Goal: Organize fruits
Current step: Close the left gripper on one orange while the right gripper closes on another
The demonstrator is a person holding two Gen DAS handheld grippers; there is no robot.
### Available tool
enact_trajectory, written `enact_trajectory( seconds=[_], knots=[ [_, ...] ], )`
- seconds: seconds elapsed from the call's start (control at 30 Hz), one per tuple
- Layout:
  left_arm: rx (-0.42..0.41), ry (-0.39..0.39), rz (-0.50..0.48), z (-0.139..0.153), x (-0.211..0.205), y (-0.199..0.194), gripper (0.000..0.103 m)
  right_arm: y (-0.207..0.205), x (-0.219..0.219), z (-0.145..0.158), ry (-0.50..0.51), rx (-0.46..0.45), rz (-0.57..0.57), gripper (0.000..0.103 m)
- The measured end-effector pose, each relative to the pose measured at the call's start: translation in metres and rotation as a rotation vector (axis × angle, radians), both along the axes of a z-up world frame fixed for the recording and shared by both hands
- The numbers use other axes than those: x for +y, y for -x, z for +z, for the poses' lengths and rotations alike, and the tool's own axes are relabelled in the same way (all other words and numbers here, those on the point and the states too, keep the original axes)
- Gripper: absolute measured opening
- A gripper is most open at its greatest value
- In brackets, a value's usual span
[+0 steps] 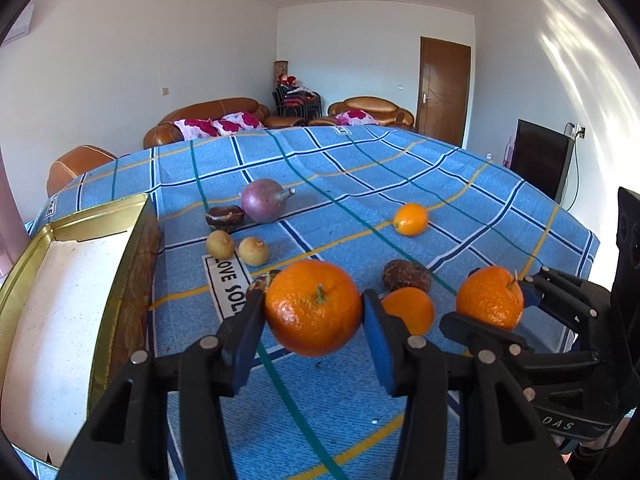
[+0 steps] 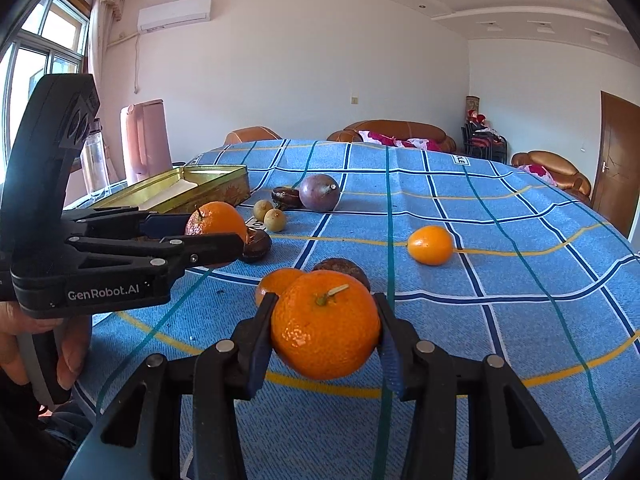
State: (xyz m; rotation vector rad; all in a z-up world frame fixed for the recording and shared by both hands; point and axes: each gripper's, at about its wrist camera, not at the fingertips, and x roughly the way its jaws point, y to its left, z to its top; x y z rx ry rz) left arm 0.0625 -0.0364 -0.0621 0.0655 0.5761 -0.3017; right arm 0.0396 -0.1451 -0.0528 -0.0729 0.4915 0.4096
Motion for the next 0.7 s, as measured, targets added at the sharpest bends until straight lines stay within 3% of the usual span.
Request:
enact_trajectory(
  seconds=[0.7],
  knots=[
    [-0.161, 0.036, 0.039, 0.011, 0.008, 0.021, 0.05, 0.008, 0.0, 0.011, -0.005, -0.082, 0.0, 0.048]
  ],
)
